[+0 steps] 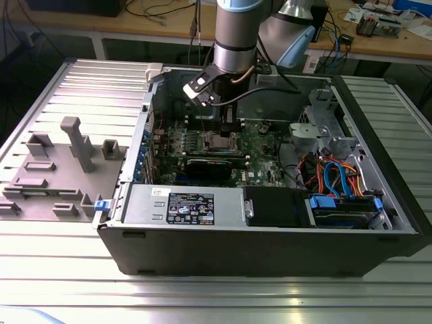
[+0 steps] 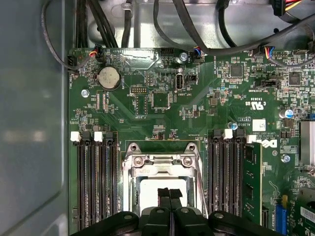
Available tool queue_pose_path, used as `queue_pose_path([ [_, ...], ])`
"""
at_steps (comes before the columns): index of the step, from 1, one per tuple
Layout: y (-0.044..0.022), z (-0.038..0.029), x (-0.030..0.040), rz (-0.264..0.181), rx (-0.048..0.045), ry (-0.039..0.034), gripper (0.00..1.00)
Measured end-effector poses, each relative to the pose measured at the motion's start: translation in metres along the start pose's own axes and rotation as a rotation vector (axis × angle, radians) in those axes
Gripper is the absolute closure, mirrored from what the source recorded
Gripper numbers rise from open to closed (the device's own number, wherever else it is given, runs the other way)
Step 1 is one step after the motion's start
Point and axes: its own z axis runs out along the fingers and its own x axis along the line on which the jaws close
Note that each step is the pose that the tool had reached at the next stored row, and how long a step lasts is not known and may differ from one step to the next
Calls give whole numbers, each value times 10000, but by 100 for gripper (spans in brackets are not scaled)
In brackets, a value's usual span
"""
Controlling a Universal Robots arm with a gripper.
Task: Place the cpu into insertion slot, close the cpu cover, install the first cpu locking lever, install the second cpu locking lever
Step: 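Close the cpu cover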
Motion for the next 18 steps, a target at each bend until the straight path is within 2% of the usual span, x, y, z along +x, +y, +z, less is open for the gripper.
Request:
queue_pose_path([
  [10,-14,1,0,1,-1,1,89],
  [18,-257,33,1,2,0,2,89],
])
